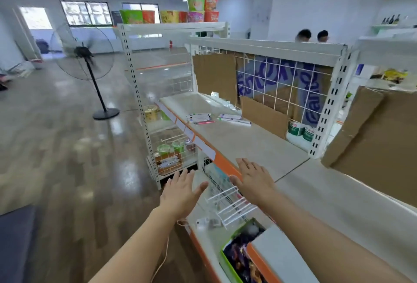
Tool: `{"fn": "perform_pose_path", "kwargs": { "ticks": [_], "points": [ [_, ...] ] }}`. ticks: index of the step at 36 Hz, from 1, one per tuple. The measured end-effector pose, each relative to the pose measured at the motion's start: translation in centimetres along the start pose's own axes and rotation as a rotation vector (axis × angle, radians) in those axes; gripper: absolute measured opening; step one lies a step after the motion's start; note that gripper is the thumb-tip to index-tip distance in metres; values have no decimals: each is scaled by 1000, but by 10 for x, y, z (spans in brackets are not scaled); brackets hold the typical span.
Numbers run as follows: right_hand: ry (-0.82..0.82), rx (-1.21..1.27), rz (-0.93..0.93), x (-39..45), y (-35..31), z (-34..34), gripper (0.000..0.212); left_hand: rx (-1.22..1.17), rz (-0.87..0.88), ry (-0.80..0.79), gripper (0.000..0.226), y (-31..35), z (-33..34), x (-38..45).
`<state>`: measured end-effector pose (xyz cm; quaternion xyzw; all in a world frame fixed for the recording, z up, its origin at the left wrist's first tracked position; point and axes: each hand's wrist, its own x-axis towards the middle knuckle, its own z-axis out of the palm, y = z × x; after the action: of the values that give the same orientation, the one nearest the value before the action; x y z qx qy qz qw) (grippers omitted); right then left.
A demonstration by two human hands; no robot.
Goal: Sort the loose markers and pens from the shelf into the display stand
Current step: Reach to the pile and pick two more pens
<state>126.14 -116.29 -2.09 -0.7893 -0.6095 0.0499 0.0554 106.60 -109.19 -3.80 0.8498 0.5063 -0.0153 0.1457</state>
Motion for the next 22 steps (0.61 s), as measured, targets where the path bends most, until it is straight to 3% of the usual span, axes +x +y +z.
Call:
{"fn": "perform_pose_path", "kwargs": {
  "ticks": [12,22],
  "points": [
    [22,32,-44,144,10,-17,58,-17,-40,21,73,-1,-32,120],
    [-74,58,-32,229,9,1,62,-46,-36,-6,70,-29,-36,206]
  ]
}}
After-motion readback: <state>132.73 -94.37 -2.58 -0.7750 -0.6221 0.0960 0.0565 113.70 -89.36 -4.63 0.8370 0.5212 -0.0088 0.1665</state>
